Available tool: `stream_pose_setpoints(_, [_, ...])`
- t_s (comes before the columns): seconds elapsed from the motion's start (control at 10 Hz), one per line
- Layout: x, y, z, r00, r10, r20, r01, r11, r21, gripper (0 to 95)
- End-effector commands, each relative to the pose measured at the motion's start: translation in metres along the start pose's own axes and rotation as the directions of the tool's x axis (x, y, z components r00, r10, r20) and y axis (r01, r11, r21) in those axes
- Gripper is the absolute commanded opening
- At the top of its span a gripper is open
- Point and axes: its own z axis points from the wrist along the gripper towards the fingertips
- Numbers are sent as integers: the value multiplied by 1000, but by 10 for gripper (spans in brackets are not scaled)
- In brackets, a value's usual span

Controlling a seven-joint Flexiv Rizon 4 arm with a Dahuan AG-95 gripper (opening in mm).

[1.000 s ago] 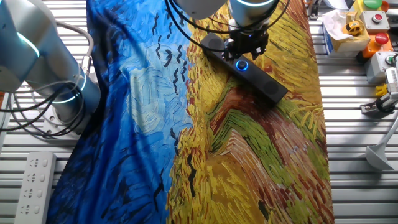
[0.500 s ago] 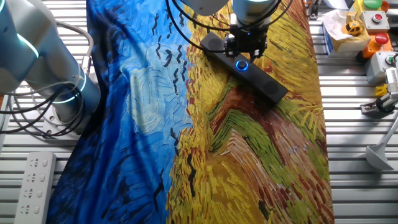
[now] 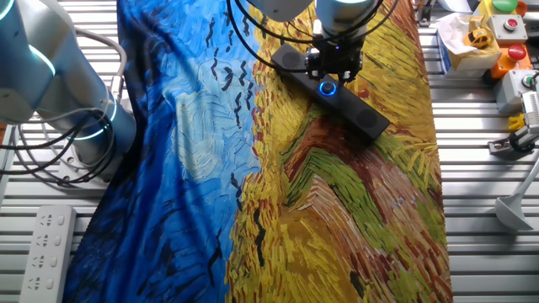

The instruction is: Turn the knob to increase the volume of the speaker

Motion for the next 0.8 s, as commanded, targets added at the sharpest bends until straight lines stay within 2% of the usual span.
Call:
stream_pose_setpoints(0.1, [0, 1, 0, 1000, 1, -2, -1, 1000, 1, 380])
stream_pose_setpoints(0.7, [2, 0, 4, 1000, 1, 2, -1, 1000, 8, 380])
stream_pose_setpoints(0.8, [2, 0, 6, 1000, 16, 3, -16, 1000, 8, 0])
